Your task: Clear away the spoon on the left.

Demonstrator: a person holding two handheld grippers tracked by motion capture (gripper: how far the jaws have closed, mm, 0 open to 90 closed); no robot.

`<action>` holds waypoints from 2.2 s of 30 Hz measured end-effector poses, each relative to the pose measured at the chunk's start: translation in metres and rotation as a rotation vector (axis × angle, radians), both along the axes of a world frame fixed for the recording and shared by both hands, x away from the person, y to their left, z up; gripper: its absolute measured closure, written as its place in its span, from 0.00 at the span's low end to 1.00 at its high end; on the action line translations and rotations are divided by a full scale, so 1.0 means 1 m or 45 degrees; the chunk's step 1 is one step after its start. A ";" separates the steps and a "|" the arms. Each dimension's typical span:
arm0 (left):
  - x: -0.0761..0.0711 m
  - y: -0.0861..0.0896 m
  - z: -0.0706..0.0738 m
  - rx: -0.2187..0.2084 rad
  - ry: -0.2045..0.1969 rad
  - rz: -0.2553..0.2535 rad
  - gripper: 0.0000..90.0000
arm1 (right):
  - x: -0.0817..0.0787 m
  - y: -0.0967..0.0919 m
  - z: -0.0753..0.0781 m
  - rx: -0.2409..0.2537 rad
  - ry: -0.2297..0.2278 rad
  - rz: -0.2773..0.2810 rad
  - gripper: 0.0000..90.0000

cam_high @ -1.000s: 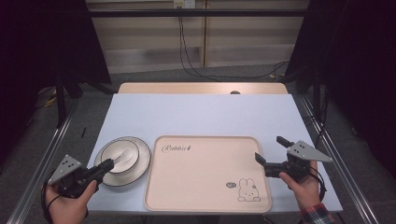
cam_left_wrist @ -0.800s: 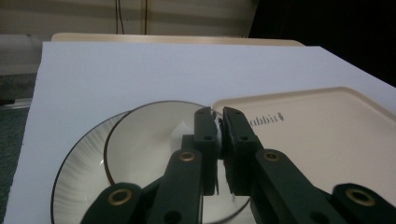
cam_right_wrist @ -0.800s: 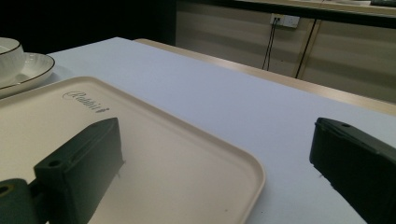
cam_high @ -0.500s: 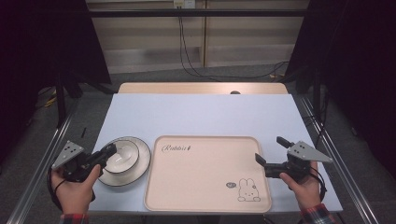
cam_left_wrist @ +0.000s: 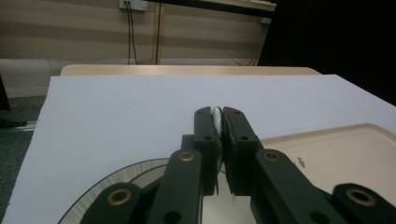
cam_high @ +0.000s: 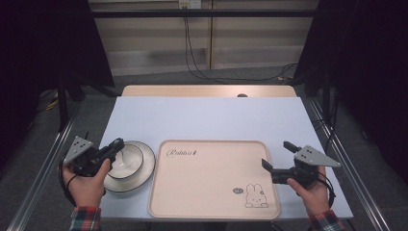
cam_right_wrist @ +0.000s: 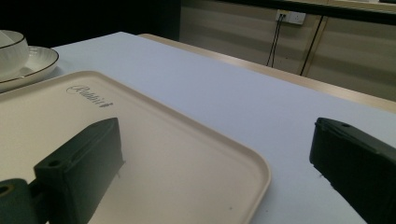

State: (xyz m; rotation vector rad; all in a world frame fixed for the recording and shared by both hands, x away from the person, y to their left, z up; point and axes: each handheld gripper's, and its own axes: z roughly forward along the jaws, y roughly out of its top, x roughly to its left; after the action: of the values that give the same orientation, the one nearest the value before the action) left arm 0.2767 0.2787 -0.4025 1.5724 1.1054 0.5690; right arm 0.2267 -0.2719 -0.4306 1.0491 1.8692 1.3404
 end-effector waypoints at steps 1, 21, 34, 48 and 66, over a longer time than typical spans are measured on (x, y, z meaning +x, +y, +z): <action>0.003 -0.002 -0.002 0.000 -0.008 0.000 0.94 | 0.000 0.000 0.000 -0.003 0.004 -0.001 0.02; 0.011 -0.004 -0.017 0.018 -0.015 0.026 0.94 | 0.000 0.001 -0.001 -0.009 0.002 0.003 0.02; 0.014 -0.006 -0.022 0.006 0.006 0.028 0.95 | 0.000 0.001 -0.001 -0.006 0.002 0.002 0.02; 0.015 -0.007 -0.023 -0.014 0.013 0.031 0.95 | 0.000 0.000 -0.002 -0.003 -0.003 -0.013 0.02; 0.011 -0.010 0.004 -0.077 -0.010 -0.038 0.95 | -0.001 -0.002 -0.001 0.004 -0.009 -0.021 0.02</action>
State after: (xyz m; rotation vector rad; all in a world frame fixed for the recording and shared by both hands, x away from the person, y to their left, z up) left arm 0.2876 0.2686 -0.3983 1.5304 1.0820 0.5170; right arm 0.2253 -0.2737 -0.4315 1.0579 1.8502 1.3363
